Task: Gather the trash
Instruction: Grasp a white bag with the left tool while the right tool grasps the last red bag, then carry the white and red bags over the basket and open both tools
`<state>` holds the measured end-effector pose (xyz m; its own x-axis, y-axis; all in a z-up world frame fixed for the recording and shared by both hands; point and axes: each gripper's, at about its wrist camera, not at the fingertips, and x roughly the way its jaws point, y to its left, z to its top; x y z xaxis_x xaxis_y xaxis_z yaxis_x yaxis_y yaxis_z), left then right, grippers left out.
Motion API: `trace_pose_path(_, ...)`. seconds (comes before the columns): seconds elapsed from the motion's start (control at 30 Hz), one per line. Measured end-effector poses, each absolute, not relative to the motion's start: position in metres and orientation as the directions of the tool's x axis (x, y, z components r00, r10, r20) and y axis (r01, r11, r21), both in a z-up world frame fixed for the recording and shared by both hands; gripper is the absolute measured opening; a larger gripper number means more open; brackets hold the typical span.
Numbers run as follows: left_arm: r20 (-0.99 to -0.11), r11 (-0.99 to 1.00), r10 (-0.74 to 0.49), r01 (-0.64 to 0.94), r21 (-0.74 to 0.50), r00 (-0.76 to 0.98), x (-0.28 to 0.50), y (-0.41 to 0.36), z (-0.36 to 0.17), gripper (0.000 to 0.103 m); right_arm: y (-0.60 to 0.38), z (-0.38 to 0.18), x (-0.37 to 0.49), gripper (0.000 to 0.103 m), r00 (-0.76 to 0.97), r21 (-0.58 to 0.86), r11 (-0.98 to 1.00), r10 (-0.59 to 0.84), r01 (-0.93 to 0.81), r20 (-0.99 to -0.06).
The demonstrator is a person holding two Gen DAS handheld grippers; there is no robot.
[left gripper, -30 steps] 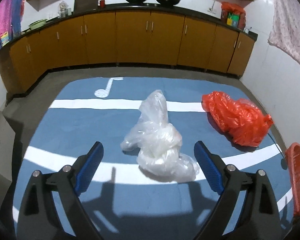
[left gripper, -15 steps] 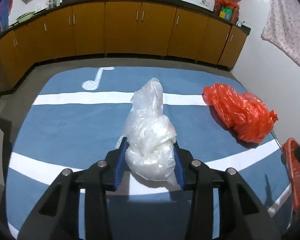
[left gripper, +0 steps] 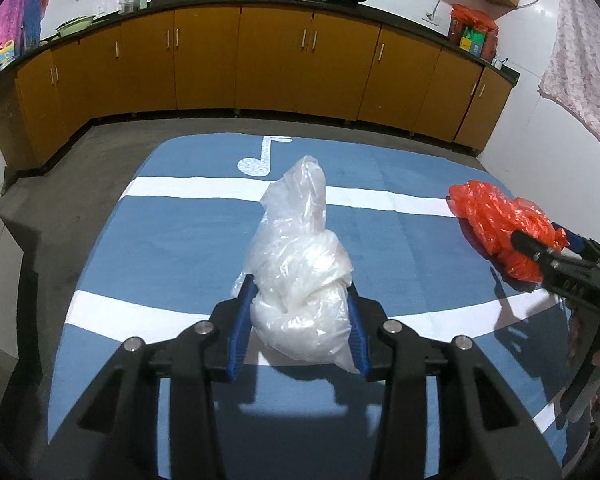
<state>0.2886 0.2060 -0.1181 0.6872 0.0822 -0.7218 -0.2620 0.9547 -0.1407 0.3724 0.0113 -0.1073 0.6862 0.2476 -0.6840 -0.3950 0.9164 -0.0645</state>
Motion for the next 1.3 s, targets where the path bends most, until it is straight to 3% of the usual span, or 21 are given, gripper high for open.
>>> trace_pose_path(0.1,-0.723,0.955,0.079,-0.261,-0.143,0.686,0.289,0.206,-0.119,0.041,0.014,-0.115,0.369,0.070,0.661,-0.106,0.896,0.233,-0.430,-0.713)
trace_pose_path(0.3,-0.720,0.959,0.071,-0.246,-0.141,0.690,0.287,0.196,-0.115,0.041,0.001,-0.113,0.363,0.053,0.655,-0.091,0.904,0.230,-0.417,-0.720)
trace_pose_path(0.8,-0.676,0.977,-0.029,-0.122,-0.175,0.736,0.264,0.146,-0.084,0.041,-0.075,-0.094,0.280,0.049,0.667,0.085,0.947,0.281,-0.311,-0.690)
trace_pose_path(1.3,-0.627,0.975,-0.210,0.112,-0.192,0.750,0.214,0.041,-0.050,0.041,-0.168,-0.045,0.177,0.049,0.815,-0.001,1.000,0.019,-0.024,-0.579)
